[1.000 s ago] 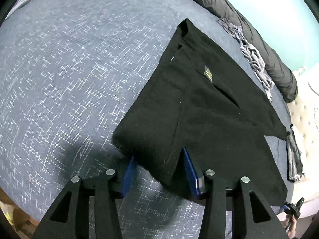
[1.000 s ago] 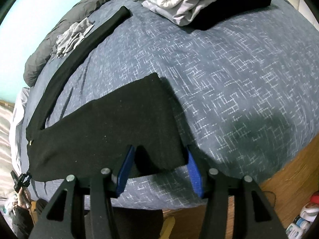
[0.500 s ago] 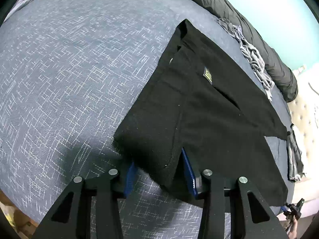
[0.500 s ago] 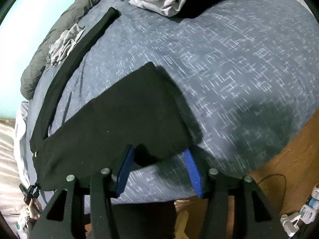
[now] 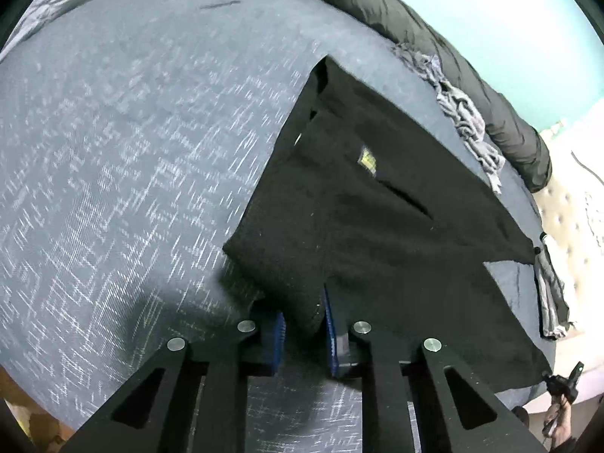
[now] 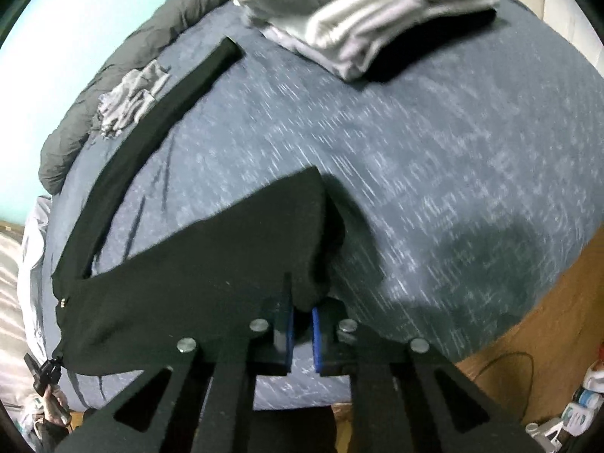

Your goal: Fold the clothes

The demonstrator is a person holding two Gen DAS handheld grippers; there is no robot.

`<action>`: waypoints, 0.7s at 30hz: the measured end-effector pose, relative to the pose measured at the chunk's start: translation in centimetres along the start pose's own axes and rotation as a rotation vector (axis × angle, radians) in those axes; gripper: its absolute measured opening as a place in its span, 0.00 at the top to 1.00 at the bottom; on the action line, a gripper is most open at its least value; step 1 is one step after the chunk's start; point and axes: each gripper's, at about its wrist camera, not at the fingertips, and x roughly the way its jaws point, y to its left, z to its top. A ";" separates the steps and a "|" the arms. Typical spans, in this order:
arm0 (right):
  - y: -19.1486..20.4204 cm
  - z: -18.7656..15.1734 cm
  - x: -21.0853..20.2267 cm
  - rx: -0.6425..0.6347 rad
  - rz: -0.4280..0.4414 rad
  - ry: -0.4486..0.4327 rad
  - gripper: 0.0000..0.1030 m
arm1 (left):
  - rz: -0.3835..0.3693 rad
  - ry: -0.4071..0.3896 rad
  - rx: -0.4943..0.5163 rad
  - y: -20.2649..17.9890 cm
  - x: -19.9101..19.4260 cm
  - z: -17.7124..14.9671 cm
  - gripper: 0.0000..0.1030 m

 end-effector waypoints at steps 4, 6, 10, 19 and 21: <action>0.6 1.5 -0.8 0.001 0.008 -0.019 0.94 | -0.009 -0.019 0.016 -1.1 -0.8 1.0 0.84; 1.3 2.3 -1.1 0.003 0.007 -0.026 0.95 | -0.009 -0.024 0.020 -1.5 -1.0 1.6 0.84; 2.6 4.1 -1.4 0.004 -0.013 -0.024 0.95 | -0.002 -0.035 0.034 -2.7 -1.5 3.0 0.84; 6.5 8.4 -1.5 -0.013 -0.057 -0.044 0.95 | 0.014 -0.051 0.068 -5.4 -1.9 6.5 0.84; 7.3 9.2 -1.4 -0.019 -0.063 -0.047 0.95 | 0.017 -0.053 0.073 -5.9 -1.9 7.2 0.84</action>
